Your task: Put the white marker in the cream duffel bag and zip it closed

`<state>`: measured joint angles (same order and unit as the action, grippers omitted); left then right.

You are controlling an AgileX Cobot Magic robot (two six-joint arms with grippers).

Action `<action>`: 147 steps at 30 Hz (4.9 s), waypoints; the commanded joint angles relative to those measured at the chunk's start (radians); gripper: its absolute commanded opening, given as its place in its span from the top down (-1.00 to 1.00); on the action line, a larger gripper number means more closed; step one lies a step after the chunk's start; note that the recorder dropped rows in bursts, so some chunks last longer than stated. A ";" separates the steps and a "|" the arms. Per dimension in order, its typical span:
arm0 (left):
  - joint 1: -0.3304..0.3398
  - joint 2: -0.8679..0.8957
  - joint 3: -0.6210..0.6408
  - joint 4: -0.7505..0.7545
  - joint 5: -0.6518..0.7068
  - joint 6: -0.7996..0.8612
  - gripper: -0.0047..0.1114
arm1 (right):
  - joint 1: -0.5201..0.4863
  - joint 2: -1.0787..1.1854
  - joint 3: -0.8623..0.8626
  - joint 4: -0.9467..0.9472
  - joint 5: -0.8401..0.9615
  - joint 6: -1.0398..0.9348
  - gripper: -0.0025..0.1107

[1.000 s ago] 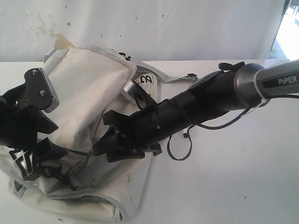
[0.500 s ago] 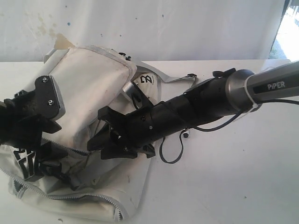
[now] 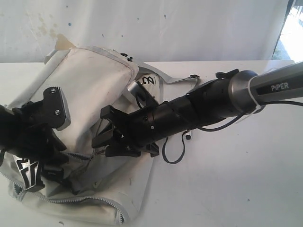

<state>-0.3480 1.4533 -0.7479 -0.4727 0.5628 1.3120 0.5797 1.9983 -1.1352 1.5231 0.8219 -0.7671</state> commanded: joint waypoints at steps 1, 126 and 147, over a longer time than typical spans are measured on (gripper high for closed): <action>-0.004 0.000 -0.021 -0.021 0.048 -0.004 0.91 | 0.002 -0.001 -0.004 0.010 0.002 0.006 0.24; -0.004 -0.204 -0.033 0.022 0.112 -0.090 0.92 | -0.162 0.184 -0.483 -0.024 -0.445 -0.523 0.08; -0.004 -0.204 -0.033 -0.064 0.121 -0.290 -0.08 | -0.162 0.021 -0.483 -1.133 0.052 0.466 0.42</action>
<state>-0.3498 1.2504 -0.7765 -0.4813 0.6910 1.0461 0.4235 2.0496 -1.6166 0.4835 0.7782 -0.3794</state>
